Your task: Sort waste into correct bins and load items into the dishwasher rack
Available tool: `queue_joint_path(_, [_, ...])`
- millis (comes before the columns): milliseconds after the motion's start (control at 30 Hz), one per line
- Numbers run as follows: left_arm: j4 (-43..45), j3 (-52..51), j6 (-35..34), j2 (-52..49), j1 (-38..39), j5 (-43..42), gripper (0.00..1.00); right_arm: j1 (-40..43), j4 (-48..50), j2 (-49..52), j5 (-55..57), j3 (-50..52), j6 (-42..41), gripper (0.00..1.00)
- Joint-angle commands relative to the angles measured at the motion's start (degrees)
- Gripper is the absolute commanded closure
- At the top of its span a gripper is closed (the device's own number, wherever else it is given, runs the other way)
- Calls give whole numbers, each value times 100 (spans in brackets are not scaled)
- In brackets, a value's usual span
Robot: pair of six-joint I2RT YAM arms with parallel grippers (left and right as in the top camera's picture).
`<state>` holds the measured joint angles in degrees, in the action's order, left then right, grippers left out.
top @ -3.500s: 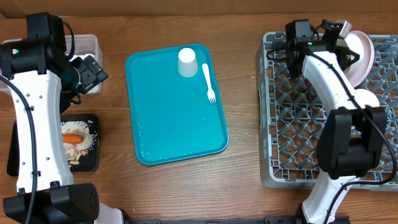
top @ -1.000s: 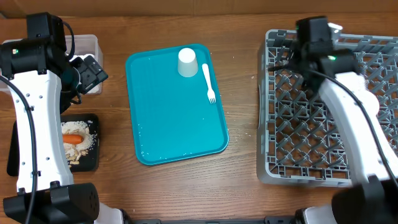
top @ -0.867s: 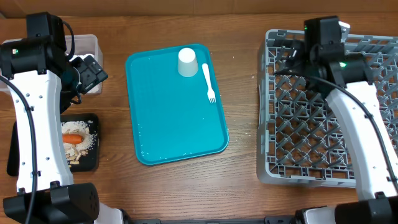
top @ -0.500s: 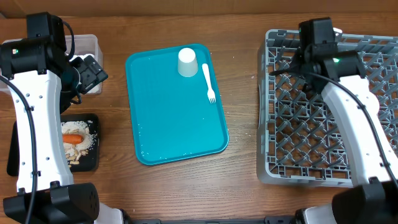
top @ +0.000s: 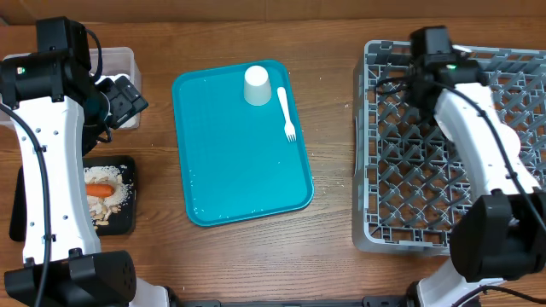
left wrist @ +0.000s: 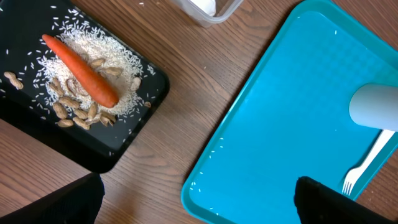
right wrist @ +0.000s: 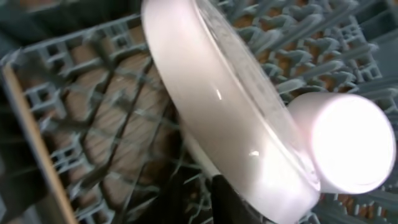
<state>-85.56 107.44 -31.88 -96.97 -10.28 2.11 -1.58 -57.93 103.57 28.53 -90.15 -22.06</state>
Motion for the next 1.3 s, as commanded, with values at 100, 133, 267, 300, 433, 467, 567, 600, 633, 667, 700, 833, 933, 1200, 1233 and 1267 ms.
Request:
queue_joint_path(100, [9,50,-111,13,-28,-22,0,817,-83,-55,291,-50,0,81])
queue_joint_path(133, [11,50,-111,13,-28,-22,0,848,-101,-59,249,-85,-4,81])
queue_joint_path(267, [11,50,-111,13,-28,-24,0,804,-212,-74,17,-358,-4,80])
queue_joint_path(300, [11,50,-111,13,-28,-24,0,802,-214,-74,13,-380,-4,80])
queue_joint_path(433, [11,50,-111,13,-28,-22,0,898,-173,-57,11,-378,-4,78])
queue_joint_path(467, [11,50,-111,13,-28,-22,0,944,-173,-55,11,-374,-4,78])
queue_joint_path(567, [11,50,-111,13,-28,-24,0,1093,-184,-37,-190,-367,0,78])
queue_joint_path(600, [11,50,-111,13,-28,-22,0,1130,-199,-35,-284,-367,0,78])
queue_joint_path(633, [11,50,-111,13,-28,-22,0,1165,-205,-35,-352,-367,-2,78])
queue_joint_path(667, [11,50,-114,13,-28,-24,0,1200,-201,-35,-424,-367,-2,77])
queue_joint_path(700, [11,50,-111,13,-28,-24,0,1228,-188,-35,-448,-367,-2,76])
queue_joint_path(833, [11,50,-111,13,-28,-24,0,1427,-90,-35,-772,-367,-2,67])
queue_joint_path(933, [11,50,-111,13,-28,-24,0,1711,-48,-37,-1436,-380,-4,68])
queue_joint_path(1200, [11,50,-111,13,-28,-24,0,1934,-378,-44,-1919,-903,-2,72])
queue_joint_path(1233, [11,50,-111,13,-28,-22,0,1932,-457,-48,-1921,-1023,-2,71])
queue_joint_path(1267, [11,50,-111,13,-28,-24,0,1926,-538,-48,-1921,-1145,-4,71])
